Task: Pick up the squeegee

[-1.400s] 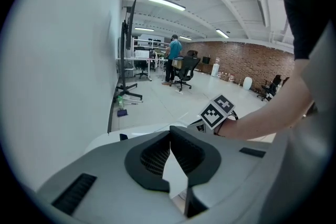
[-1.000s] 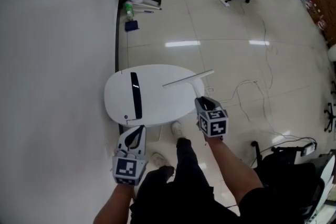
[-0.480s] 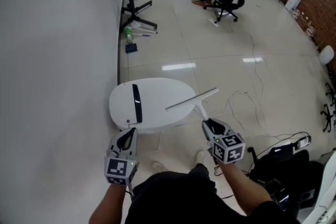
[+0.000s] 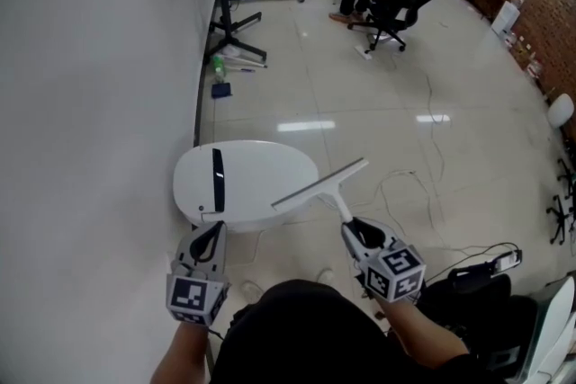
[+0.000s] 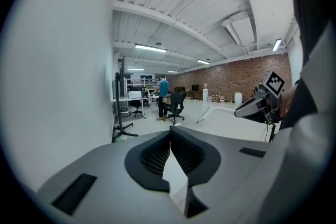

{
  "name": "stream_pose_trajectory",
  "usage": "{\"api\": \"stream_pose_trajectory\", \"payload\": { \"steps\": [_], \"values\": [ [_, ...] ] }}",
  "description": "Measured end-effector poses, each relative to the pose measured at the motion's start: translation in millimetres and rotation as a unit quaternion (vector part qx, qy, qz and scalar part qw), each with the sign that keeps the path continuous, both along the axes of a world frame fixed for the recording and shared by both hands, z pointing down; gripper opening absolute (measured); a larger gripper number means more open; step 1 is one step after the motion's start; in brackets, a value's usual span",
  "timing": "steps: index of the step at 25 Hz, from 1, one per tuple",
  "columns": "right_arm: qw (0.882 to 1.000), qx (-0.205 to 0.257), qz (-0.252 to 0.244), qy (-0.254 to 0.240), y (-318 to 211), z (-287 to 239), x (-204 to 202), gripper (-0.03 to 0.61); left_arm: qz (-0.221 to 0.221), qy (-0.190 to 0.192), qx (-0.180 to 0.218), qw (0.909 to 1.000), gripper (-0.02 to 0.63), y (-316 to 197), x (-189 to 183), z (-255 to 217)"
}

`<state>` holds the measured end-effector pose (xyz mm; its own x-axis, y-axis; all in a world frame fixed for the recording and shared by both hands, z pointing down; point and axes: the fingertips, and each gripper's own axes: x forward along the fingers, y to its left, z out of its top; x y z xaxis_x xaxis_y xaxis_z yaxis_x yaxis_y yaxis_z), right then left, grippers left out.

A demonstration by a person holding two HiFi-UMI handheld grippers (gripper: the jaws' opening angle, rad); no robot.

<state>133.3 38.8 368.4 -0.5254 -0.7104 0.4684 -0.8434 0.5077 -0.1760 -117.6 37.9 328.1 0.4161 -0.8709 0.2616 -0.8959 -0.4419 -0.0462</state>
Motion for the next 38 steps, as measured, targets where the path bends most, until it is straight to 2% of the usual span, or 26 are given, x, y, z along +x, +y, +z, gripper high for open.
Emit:
{"api": "stream_pose_trajectory", "payload": {
  "steps": [4,10,22,38],
  "values": [
    [1.0,0.005,-0.019,-0.005,-3.8,-3.0,11.8,0.101,0.009,-0.012,0.01,0.9998,0.003,5.2,24.0,0.4],
    [0.999,0.017,-0.045,-0.018,-10.5,-5.5,14.2,0.101,-0.003,-0.024,0.007,0.9997,0.003,12.0,41.8,2.1],
    [0.997,0.034,-0.07,-0.024,-19.2,-18.2,7.3,0.101,-0.008,-0.021,0.019,0.9996,0.003,15.9,51.3,-7.8],
    [0.996,0.048,-0.069,-0.017,-22.1,-27.1,5.9,0.101,0.004,-0.02,0.019,0.9996,0.003,15.2,58.7,-7.1]
  ]
}}
